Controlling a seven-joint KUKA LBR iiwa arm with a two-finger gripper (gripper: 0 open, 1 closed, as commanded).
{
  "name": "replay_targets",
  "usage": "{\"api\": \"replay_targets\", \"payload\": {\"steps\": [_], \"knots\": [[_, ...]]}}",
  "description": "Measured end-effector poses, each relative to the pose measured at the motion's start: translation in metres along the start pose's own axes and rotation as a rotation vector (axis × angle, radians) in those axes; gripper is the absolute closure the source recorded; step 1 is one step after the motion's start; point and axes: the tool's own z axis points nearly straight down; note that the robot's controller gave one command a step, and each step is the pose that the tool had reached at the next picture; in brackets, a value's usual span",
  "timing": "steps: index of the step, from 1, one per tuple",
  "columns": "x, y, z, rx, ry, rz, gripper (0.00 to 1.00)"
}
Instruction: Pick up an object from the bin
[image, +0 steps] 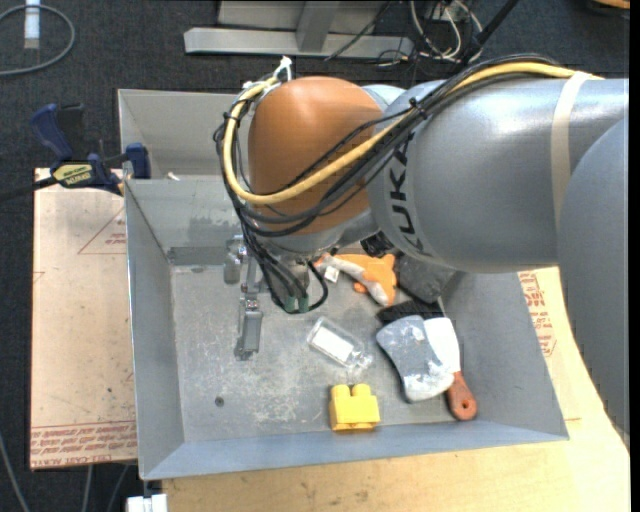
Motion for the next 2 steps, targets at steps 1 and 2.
{"api": "replay_targets", "payload": {"steps": [1,2], "knots": [[-0.0016,-0.0013,-0.005,-0.002,-0.007,0.004,0.0],[0.0009,0.0005,0.0014,-0.001,-0.006,-0.016,0.0]]}}
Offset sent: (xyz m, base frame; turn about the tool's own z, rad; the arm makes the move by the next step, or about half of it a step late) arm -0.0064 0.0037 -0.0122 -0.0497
